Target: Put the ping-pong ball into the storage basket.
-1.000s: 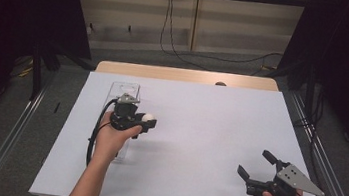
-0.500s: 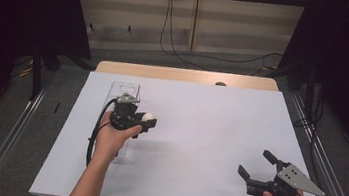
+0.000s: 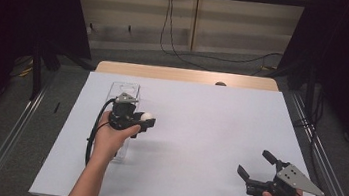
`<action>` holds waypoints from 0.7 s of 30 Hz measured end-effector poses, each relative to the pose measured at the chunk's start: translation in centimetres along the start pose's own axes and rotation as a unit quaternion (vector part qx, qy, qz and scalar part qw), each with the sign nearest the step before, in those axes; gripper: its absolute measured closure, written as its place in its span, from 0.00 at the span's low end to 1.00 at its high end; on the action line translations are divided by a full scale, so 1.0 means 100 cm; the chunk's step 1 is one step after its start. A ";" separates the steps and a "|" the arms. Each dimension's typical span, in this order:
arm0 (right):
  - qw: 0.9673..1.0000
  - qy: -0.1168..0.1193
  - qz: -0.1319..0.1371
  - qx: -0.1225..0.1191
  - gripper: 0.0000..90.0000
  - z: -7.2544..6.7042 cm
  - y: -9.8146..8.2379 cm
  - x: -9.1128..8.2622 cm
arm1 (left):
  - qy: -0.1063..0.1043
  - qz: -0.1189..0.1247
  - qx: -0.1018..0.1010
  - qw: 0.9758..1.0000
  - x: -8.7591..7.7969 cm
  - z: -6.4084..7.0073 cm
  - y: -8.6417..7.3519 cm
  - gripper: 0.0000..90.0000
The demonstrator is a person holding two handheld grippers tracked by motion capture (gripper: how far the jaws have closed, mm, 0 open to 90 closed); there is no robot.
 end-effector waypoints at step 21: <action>1.000 0.002 -0.004 -0.002 0.01 0.002 -0.001 0.001 | 0.003 0.017 -0.012 1.000 -0.008 -0.009 -0.007 0.57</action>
Point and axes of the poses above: each handheld gripper's, and its own axes: x roughly forward along the jaws, y roughly out of its top, z roughly to its right, the point moved 7 cm from there along x, roughly forward along the jaws, and after that the axes turned 2 degrees about y, right-handed, at the moved point
